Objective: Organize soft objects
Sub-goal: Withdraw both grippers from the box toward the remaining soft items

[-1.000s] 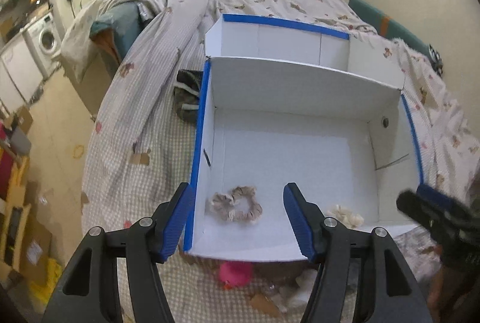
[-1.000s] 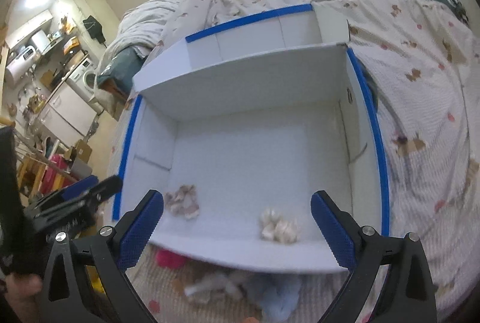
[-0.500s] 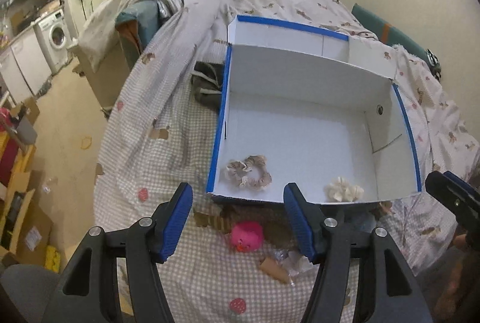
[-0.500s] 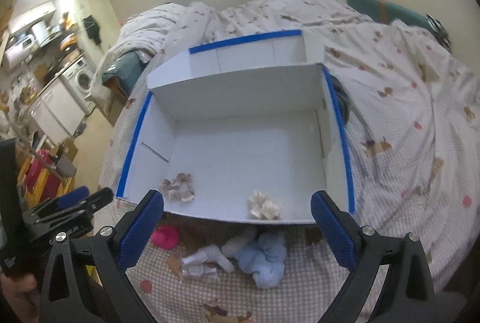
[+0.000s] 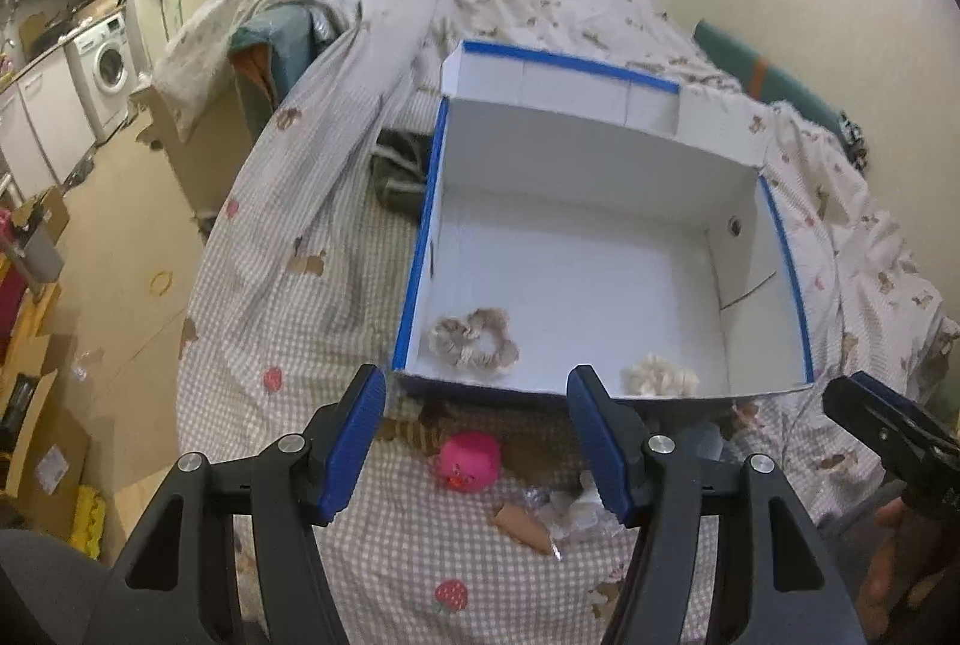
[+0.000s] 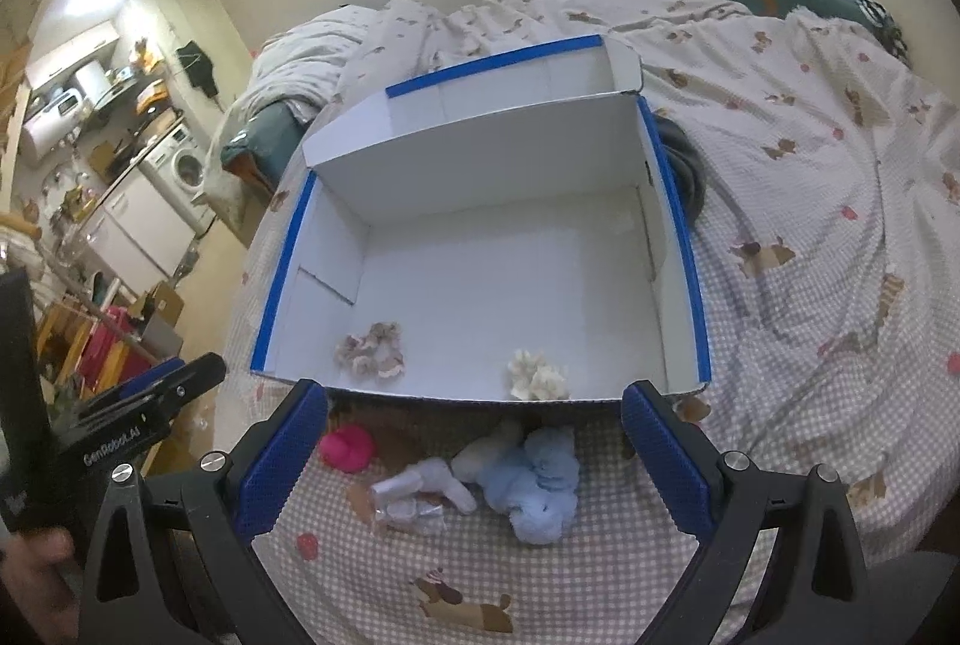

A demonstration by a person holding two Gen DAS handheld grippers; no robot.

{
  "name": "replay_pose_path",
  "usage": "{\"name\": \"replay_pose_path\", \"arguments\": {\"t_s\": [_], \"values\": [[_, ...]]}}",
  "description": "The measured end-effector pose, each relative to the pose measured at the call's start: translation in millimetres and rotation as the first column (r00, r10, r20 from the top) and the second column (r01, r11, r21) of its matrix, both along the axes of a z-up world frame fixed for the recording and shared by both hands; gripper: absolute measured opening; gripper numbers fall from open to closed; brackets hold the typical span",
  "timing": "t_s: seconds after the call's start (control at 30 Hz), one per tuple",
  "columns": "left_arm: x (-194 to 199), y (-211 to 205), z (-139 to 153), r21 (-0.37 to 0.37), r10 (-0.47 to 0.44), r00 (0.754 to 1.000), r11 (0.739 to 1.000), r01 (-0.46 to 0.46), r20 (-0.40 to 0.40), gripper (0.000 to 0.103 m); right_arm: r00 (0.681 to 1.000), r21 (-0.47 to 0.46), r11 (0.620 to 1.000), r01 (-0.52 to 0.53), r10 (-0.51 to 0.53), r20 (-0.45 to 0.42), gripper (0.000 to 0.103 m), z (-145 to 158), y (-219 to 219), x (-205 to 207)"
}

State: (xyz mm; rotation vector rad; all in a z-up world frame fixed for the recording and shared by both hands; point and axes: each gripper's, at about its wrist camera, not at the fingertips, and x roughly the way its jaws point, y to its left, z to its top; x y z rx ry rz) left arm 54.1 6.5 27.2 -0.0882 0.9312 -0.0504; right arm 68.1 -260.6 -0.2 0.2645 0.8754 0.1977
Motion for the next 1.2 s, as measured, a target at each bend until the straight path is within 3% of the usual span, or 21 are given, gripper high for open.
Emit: {"name": "replay_pose_path", "arguments": {"t_s": [0.03,0.13,0.33,0.4,0.47,0.63,0.8,0.9,1.03,1.13,1.2], "values": [[4.5,3.5,-2.1,-0.010,0.029,0.999,1.000,-0.030,-0.041,0.060,1.000,0.001,1.000,-0.006,0.006,0.004,0.103,-0.6,-0.8,0.5],[8.8,11.6,-3.9,-0.059,0.056,0.998,0.997,-0.058,-0.040,0.060,1.000,0.011,1.000,-0.014,0.014,0.017,0.103,-3.0,-2.3,4.8],[26.3,11.3,-14.4,0.034,0.052,0.998,0.998,-0.051,-0.043,0.060,0.994,0.008,0.997,0.075,-0.075,0.074,0.103,-1.3,-12.9,11.1],[32.4,4.8,-20.0,0.091,0.024,0.999,0.996,-0.022,-0.030,0.070,0.994,0.008,0.996,0.085,-0.085,0.070,0.103,-4.6,-15.5,16.1],[37.3,0.7,-29.5,0.140,0.002,1.000,0.990,0.002,-0.027,0.070,0.996,-0.004,0.997,0.073,-0.073,0.052,0.103,-11.5,-15.7,23.6],[40.3,8.3,-50.0,0.119,-0.003,0.998,0.993,0.010,-0.060,0.070,1.000,0.003,1.000,0.010,-0.010,-0.012,0.103,-34.7,-13.4,30.2],[42.3,26.8,-65.4,0.039,0.044,0.994,0.998,-0.040,-0.105,0.073,0.997,-0.006,0.999,0.034,-0.034,-0.076,0.103,-56.4,-15.4,32.4],[39.3,30.4,-64.0,0.042,0.066,0.994,0.997,-0.062,-0.092,0.073,0.997,-0.021,0.999,0.030,-0.031,-0.068,0.103,-57.3,-13.1,36.5],[32.1,26.3,-60.3,0.016,-0.005,0.995,1.000,0.006,-0.095,0.073,0.998,0.001,1.000,0.013,-0.013,-0.066,0.103,-55.9,-11.1,31.3],[30.2,27.4,-66.4,0.031,-0.012,0.991,0.999,0.016,-0.131,0.073,0.997,-0.001,1.000,-0.013,0.013,-0.081,0.103,-57.9,-7.5,24.7],[33.7,33.8,-77.6,-0.009,-0.001,0.980,1.000,-0.001,-0.200,0.073,0.994,0.014,1.000,-0.021,0.023,-0.108,0.103,-61.3,-4.8,24.3]]}}
